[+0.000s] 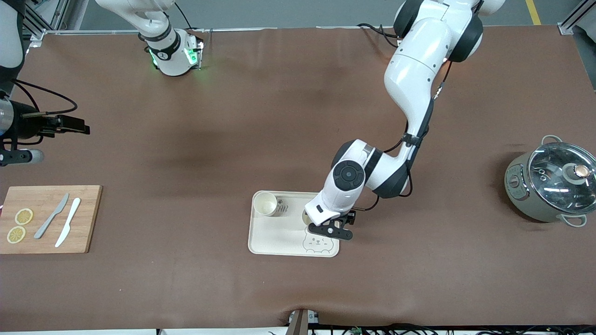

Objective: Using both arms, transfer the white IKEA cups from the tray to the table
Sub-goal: 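Lower and close the left gripper on the cup rim while the right gripper reaches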

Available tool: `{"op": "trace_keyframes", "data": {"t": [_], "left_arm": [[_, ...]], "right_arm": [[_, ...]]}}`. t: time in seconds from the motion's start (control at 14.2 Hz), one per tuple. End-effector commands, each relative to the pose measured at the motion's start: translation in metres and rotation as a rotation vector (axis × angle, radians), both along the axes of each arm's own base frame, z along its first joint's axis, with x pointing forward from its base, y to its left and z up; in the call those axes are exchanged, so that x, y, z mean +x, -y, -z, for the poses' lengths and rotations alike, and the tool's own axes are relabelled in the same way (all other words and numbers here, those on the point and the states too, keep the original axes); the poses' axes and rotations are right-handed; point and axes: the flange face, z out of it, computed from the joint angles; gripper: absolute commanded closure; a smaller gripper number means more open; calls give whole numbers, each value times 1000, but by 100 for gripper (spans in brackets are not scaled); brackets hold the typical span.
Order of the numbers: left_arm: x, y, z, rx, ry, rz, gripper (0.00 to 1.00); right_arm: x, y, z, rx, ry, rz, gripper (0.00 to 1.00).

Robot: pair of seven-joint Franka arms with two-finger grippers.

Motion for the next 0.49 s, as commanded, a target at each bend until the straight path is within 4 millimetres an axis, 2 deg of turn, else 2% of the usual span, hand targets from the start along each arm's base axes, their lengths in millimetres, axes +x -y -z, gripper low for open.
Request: {"op": "trace_keyframes", "data": {"t": [0.0, 0.14, 0.28, 0.35, 0.42], "left_arm": [[1, 12, 2, -16, 24, -7, 0], [1, 16, 3, -18, 26, -9, 0], [0, 18, 7, -17, 27, -18, 0], [-1, 19, 7, -17, 27, -18, 4], [-3, 22, 7, -17, 27, -25, 32]], "right_arm": [[2, -11, 13, 7, -30, 42, 0], [7, -30, 25, 1, -48, 60, 0], [13, -40, 38, 1, -68, 68, 0], [13, -43, 42, 28, -78, 80, 0], [15, -47, 50, 50, -95, 103, 0]]}}
